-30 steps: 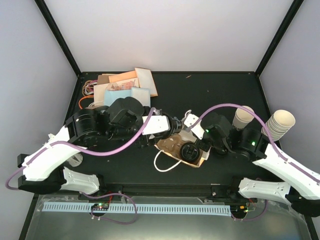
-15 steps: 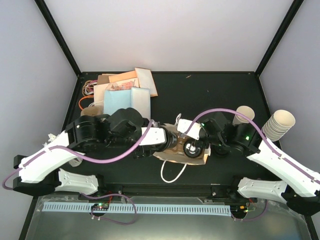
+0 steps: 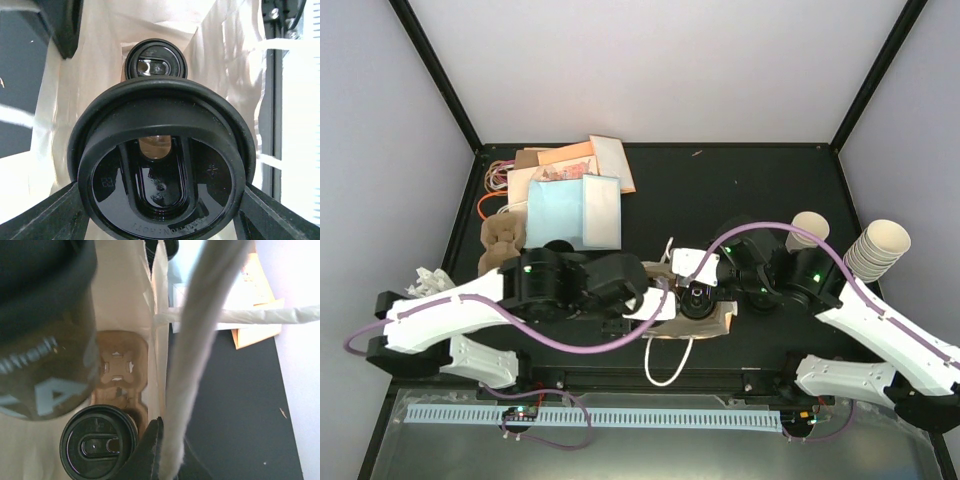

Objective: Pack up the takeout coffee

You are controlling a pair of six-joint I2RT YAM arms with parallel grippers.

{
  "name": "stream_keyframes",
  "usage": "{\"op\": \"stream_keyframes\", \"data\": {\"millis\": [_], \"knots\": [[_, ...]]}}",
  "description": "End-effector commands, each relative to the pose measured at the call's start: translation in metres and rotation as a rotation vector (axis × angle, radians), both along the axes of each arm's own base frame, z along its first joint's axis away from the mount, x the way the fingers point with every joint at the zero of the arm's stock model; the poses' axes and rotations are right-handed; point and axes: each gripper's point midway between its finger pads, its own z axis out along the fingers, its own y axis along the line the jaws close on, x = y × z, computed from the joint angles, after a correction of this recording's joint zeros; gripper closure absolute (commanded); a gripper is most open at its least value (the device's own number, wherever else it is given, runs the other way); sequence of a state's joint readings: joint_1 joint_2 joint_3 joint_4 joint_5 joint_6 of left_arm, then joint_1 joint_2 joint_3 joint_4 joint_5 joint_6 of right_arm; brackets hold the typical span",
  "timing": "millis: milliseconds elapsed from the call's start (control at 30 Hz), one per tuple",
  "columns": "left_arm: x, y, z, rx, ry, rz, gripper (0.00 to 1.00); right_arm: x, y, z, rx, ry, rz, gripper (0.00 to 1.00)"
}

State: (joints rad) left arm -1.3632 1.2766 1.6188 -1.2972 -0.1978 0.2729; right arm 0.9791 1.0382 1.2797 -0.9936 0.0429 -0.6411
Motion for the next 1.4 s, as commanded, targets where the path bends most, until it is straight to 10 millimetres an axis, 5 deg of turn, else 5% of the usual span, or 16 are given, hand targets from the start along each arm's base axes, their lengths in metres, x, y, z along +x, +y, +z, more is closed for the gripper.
{"op": "stream_keyframes", "data": {"millis": [0,467,733,1200,1367], "knots": [[0.012,-0.003,-0.009,0.085,-0.120,0.055,0.42,-0.008,0.008,0.006,0.068,0.007,0.057,0.99],[0.027,-0.006,-0.049,0.282,-0.290,0.174,0.43,-0.013,0.002,0.015,0.147,-0.079,0.077,0.99],[0.024,-0.005,-0.067,0.342,-0.274,0.205,0.43,-0.033,-0.008,0.032,0.245,-0.105,0.122,0.99],[0.028,-0.005,-0.088,0.399,-0.375,0.233,0.46,-0.056,-0.014,0.032,0.237,-0.123,0.223,0.99],[0.024,-0.012,-0.095,0.365,-0.353,0.216,0.46,-0.059,-0.017,0.017,0.186,-0.143,0.247,0.99]]}}
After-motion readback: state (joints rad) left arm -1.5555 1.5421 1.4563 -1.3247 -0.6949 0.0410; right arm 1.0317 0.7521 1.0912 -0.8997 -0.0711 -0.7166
